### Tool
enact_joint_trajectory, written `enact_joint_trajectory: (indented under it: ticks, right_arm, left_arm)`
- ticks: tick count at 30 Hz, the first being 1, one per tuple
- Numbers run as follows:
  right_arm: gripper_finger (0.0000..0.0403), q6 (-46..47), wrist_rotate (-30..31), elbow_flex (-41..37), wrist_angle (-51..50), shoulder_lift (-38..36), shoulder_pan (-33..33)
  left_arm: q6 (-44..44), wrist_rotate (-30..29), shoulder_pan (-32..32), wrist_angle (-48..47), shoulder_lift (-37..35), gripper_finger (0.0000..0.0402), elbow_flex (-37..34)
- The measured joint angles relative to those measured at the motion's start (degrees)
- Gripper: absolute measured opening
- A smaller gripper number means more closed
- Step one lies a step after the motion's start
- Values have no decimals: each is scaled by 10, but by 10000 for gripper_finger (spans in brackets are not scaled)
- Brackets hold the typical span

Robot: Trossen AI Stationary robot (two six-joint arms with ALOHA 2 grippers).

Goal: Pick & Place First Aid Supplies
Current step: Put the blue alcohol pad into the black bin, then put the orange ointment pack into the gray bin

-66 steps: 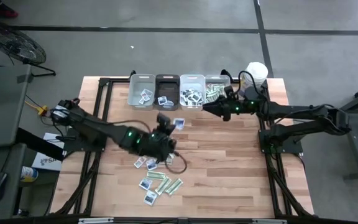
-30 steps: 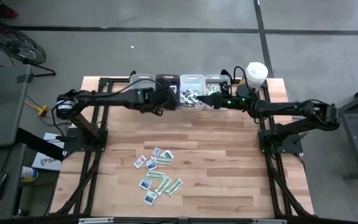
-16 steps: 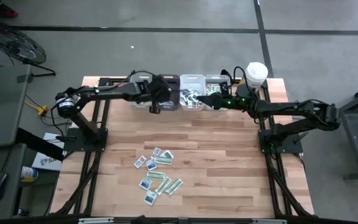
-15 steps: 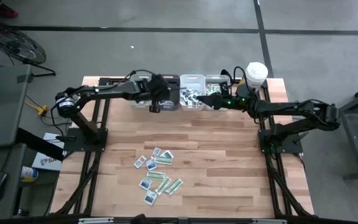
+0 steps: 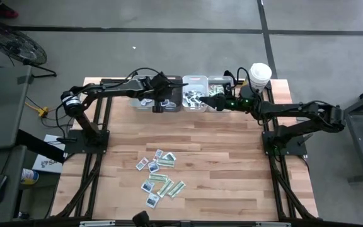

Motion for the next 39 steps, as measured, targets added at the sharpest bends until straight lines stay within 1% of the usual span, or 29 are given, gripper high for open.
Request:
enact_joint_trajectory:
  ticks: [3, 6, 8, 14, 16, 18, 23, 27, 30, 35, 39]
  right_arm:
    - [178, 0, 0, 0, 0, 0, 0]
    - [178, 0, -3, 0, 0, 0, 0]
    - [178, 1, -10, 0, 0, 0, 0]
    - [178, 0, -36, 0, 4, 0, 0]
    - [178, -6, -44, 0, 5, -4, 0]
    - [178, -13, -53, 0, 5, -11, 0]
    - [178, -31, -60, 0, -8, -32, 0]
    - [178, -60, -71, 0, -51, -56, 0]
    - [178, -85, -75, 0, -87, -75, 0]
    - [178, -126, -83, 0, -145, -110, -4]
    - [178, -157, -84, 0, -217, -142, -15]
  left_arm:
    - [-4, -6, 0, 7, 0, 2, 0]
    - [-2, -1, 0, 4, 0, 21, 7]
    - [3, -1, 0, 6, 0, 45, 10]
    - [6, 10, 0, 2, 0, 138, 14]
    - [6, 13, 0, -14, -7, 161, 15]
    - [4, 15, -4, -35, -13, 175, 27]
    - [-6, 10, -23, -127, -47, 179, 58]
    - [-49, 7, -55, -216, -88, 169, 63]
    - [-93, -5, -89, -278, -116, 161, 64]
    - [-176, -9, -161, -351, -146, 152, 63]
    - [-240, -13, -224, -371, -162, 151, 44]
